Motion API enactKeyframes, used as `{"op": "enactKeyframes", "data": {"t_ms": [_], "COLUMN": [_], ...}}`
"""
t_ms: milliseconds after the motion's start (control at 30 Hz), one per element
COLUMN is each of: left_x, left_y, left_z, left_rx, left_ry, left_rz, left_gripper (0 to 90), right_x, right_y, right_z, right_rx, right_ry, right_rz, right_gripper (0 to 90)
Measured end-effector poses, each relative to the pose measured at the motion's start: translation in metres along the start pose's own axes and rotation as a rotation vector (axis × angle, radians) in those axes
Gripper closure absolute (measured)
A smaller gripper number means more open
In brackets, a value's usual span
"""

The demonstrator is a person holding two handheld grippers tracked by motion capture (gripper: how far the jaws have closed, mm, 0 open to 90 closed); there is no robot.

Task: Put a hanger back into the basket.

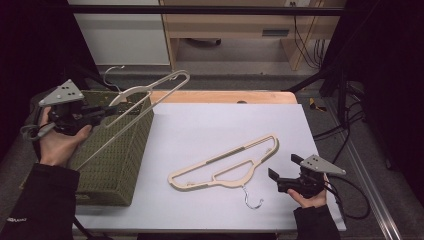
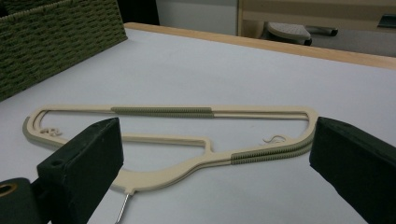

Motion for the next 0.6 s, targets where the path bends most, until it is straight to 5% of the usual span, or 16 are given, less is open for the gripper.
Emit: {"op": "enactKeyframes", "data": {"t_ms": [267, 600], "left_x": [0.035, 0.063], "left_y": [-0.014, -0.025], "left_z": [0.036, 0.076], "left_rx": [0.017, 0.034], "left_ry": [-0.045, -0.114], "left_rz": [-0.053, -0.072], "left_gripper": [86.0, 86.0], "right_x": [-0.001, -0.001], "right_y": [0.001, 0.0], "right_z": [0.0, 0.0], "right_rx": [-0.002, -0.006], "right_ry": [-0.016, -0.013], "right_rz": [0.003, 0.005], "right_gripper": [3.1, 2.7]}}
Point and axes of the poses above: each handheld gripper's, and its own axes: y roughly forward along the jaws, z roughly out of its underside, x roughly to its left, the point moved 5 cm from there along y, roughly forward along the jaws, and after that the axes turned 7 degrees about y, right-handed, at the moved point
